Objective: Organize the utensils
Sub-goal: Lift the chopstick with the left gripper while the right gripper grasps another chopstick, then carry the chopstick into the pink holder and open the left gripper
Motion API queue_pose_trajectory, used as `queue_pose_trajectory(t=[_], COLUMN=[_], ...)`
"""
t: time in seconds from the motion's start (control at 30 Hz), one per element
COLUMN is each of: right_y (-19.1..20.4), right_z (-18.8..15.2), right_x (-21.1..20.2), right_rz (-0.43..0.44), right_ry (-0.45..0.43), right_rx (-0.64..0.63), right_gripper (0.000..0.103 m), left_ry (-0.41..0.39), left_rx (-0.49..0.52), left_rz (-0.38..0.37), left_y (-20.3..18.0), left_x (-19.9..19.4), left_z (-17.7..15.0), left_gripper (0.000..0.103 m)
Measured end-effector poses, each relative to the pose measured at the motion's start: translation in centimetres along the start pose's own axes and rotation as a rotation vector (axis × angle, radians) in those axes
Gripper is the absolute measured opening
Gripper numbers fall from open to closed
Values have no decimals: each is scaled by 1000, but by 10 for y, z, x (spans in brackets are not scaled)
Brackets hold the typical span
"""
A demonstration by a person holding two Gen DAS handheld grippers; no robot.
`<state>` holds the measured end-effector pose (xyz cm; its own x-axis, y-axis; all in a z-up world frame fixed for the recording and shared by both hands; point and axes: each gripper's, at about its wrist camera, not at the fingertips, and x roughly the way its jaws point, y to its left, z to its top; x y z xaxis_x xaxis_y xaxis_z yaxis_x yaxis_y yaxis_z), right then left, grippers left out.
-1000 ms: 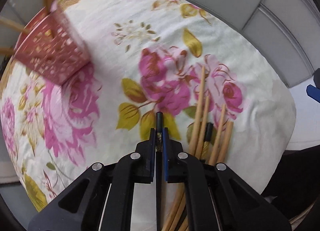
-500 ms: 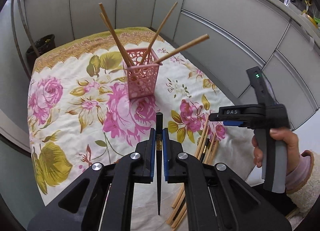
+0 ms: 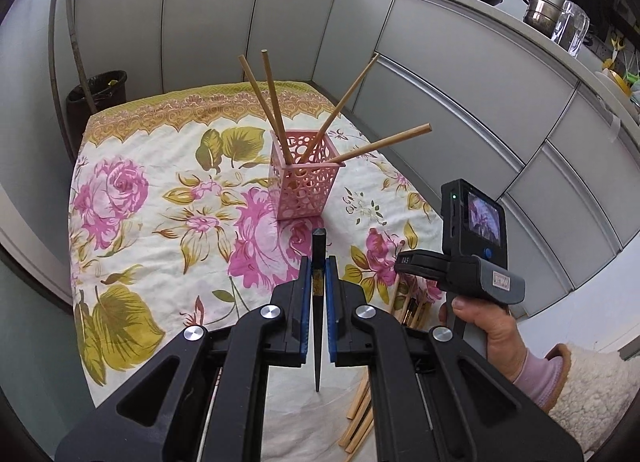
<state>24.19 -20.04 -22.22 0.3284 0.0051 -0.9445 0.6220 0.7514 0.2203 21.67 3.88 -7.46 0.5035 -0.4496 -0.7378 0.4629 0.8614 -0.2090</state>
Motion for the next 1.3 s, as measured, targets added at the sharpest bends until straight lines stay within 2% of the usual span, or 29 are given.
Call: queue_pose_trajectory(t=[0.1, 0.27, 0.47, 0.7, 0.9, 1.13, 1.3], right_y=[-12, -23, -22, -27, -34, -40, -37], right_z=[-5, -13, -31, -56, -69, -68, -50], right_x=[-3, -29, -86, -154, -203, -256, -292], right_rz=[110, 212, 304, 389, 440, 503, 540], right_ry=[-6, -69, -203, -351, -443, -509, -538], right_rx=[68, 108, 26, -121, -191, -218, -234], right_gripper=[6, 6, 6, 6, 6, 6, 5], left_ry=[-9, -42, -99, -171, -207, -268, -319], left_rx=[-20, -47, -51, -25, 5, 9, 14], left_rz=[6, 6, 5, 17, 18, 24, 36], left_y=[6, 11, 5, -8, -23, -38, -51], left_x=[-3, -13, -27, -48, -61, -77, -83], left_z=[-1, 0, 3, 6, 7, 16, 36], left_gripper=[6, 6, 6, 6, 6, 6, 6])
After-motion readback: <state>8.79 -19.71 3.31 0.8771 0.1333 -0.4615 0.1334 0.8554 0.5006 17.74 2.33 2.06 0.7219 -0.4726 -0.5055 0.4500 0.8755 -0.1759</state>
